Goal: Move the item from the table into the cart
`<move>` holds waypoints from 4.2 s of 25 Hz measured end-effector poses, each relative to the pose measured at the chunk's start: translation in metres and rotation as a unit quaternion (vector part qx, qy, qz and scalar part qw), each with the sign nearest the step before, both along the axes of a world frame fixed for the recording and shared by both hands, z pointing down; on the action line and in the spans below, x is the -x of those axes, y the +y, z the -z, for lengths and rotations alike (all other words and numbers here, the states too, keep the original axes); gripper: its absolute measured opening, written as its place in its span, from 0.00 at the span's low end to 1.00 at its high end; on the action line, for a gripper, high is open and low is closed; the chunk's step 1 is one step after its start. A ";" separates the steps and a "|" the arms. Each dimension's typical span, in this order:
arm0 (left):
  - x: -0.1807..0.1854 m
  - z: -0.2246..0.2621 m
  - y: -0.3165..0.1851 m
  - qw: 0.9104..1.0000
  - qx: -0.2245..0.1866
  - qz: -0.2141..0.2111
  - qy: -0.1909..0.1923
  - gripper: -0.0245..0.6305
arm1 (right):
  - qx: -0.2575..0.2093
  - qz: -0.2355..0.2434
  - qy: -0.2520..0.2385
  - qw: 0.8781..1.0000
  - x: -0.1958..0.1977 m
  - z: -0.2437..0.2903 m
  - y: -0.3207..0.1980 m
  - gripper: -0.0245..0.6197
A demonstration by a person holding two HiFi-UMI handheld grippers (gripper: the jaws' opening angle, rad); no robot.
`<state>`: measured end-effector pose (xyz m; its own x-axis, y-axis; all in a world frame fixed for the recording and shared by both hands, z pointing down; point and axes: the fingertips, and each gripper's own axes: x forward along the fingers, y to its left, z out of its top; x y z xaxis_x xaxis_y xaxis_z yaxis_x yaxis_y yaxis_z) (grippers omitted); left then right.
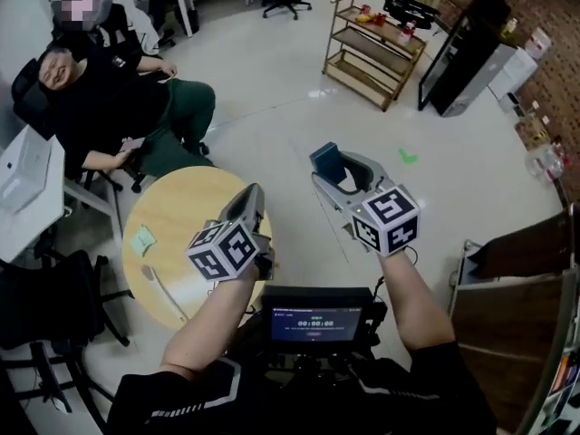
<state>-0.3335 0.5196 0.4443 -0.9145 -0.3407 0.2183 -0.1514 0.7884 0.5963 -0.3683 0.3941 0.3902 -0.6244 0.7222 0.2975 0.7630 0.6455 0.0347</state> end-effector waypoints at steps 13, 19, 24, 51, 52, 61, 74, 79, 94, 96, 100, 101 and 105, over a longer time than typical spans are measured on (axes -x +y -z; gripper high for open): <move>-0.025 0.059 -0.543 0.935 -0.012 -0.350 -0.062 0.04 | 0.038 -0.349 -0.074 0.933 -0.113 0.047 -0.533 0.42; -0.061 0.079 -0.704 0.863 -0.026 -0.499 -0.077 0.04 | 0.029 -0.494 -0.089 0.864 -0.181 0.070 -0.671 0.42; -0.110 0.088 -0.824 0.780 -0.043 -0.618 -0.089 0.04 | 0.012 -0.595 -0.091 0.799 -0.245 0.077 -0.768 0.42; -0.325 0.173 -1.343 0.583 -0.085 -0.790 -0.171 0.04 | -0.002 -0.777 -0.119 0.618 -0.479 0.156 -1.271 0.42; -0.325 0.176 -1.360 0.572 -0.086 -0.798 -0.172 0.04 | -0.002 -0.787 -0.113 0.607 -0.480 0.157 -1.291 0.42; -0.328 0.191 -1.502 0.523 -0.100 -0.829 -0.172 0.04 | 0.011 -0.836 -0.037 0.548 -0.490 0.153 -1.449 0.42; -0.367 0.195 -1.643 0.522 -0.083 -0.835 -0.156 0.04 | 0.024 -0.796 0.103 0.597 -0.483 0.103 -1.619 0.43; -0.351 0.185 -1.680 0.521 -0.071 -0.840 -0.137 0.04 | 0.049 -0.792 0.164 0.587 -0.466 0.064 -1.664 0.43; -0.341 0.151 -1.769 0.492 0.017 -0.837 -0.236 0.04 | 0.078 -0.769 0.300 0.559 -0.452 -0.031 -1.738 0.43; -0.340 0.149 -1.773 0.493 0.018 -0.838 -0.233 0.04 | 0.081 -0.767 0.308 0.557 -0.454 -0.036 -1.742 0.43; -0.337 0.147 -1.778 0.494 0.015 -0.838 -0.229 0.04 | 0.086 -0.759 0.326 0.557 -0.451 -0.045 -1.747 0.43; -0.336 0.146 -1.780 0.495 0.014 -0.839 -0.227 0.04 | 0.085 -0.758 0.330 0.557 -0.451 -0.047 -1.749 0.43; -0.333 0.142 -1.784 0.494 0.010 -0.843 -0.214 0.04 | 0.087 -0.753 0.344 0.554 -0.444 -0.054 -1.754 0.43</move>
<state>-0.0004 -1.2639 0.3018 0.7009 -0.6979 0.1474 -0.7112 -0.6678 0.2198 0.0759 -1.3599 0.4439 -0.3384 -0.4094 0.8473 -0.8521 0.5153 -0.0913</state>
